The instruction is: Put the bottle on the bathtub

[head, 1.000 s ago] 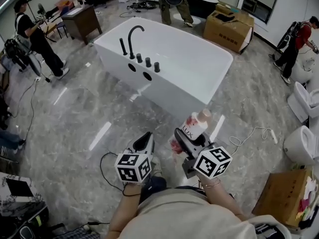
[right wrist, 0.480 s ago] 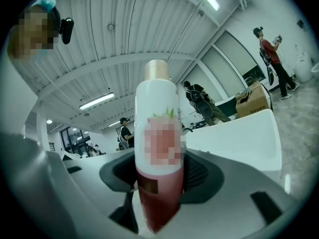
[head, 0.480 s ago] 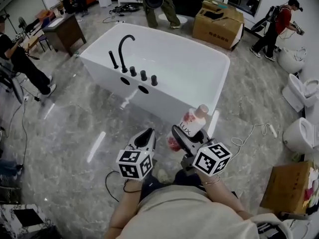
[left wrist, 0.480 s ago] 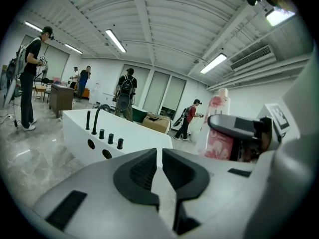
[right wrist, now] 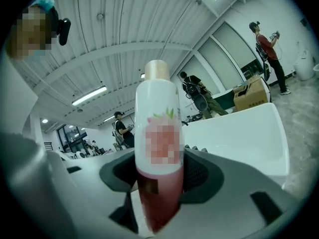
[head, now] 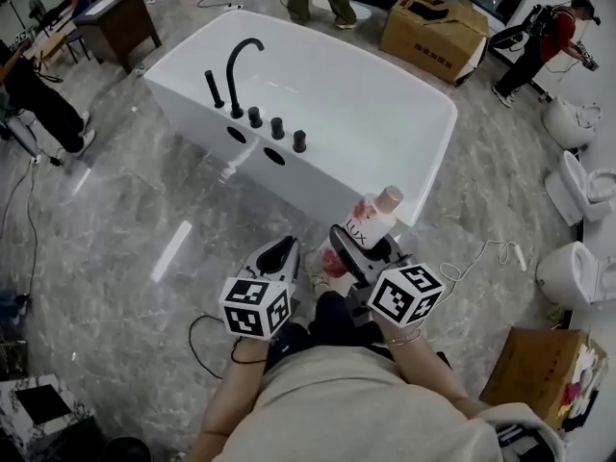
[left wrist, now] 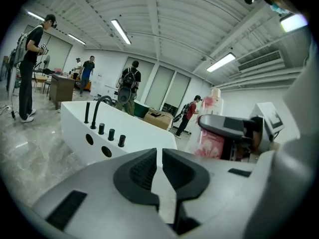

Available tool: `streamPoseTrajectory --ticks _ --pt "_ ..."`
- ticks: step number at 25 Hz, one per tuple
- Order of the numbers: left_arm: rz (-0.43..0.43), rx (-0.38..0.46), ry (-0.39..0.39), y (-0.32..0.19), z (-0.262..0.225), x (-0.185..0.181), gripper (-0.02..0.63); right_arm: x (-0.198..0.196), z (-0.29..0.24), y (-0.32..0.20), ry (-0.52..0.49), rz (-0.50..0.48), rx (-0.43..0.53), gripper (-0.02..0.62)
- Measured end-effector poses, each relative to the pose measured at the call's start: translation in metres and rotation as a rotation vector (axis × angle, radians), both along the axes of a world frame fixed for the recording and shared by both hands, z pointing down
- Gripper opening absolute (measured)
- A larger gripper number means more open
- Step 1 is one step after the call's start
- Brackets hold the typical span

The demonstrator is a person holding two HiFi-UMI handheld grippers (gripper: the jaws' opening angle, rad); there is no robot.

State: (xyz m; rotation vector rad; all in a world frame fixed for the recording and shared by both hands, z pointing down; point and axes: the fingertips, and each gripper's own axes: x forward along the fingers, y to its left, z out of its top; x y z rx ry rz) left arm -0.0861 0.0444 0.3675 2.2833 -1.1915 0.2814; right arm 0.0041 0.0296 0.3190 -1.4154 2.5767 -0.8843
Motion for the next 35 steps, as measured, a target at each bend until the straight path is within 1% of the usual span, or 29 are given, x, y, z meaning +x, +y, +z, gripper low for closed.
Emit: streamPoseTrajectory --ticks 2,4,8,11,15,20,25,32,35 --pt "-0.012 -0.004 -0.002 -0.029 0.005 -0.001 0.034 0.000 0.004 -0.032 0.014 -0.012 0.010 0.225" --pt "-0.003 -0.009 0.002 -0.062 0.011 0.000 0.034 0.000 0.009 -0.068 0.009 -0.018 0.009 0.226" --pt "-0.006 -0.043 0.011 -0.115 0.024 0.004 0.031 0.000 0.023 -0.128 0.014 -0.055 -0.026 0.225" --pt "-0.019 -0.069 0.015 -0.153 0.031 0.006 0.029 0.000 0.034 -0.167 0.033 -0.095 -0.041 0.227" --pt "-0.032 -0.093 0.019 -0.191 0.047 0.020 0.029 0.009 0.058 -0.206 0.047 -0.126 -0.080 0.226" --pt "-0.027 -0.159 0.006 -0.222 0.085 0.032 0.029 0.022 0.093 -0.250 0.107 -0.152 -0.097 0.227" --pt "-0.031 -0.223 0.049 -0.243 0.117 0.037 0.027 0.027 0.125 -0.276 0.152 -0.182 -0.121 0.227" --pt "-0.077 -0.274 0.057 -0.266 0.163 0.033 0.026 0.029 0.171 -0.301 0.173 -0.164 -0.109 0.227" --pt "-0.080 -0.292 0.063 -0.271 0.179 0.032 0.026 0.029 0.193 -0.310 0.191 -0.150 -0.136 0.227"
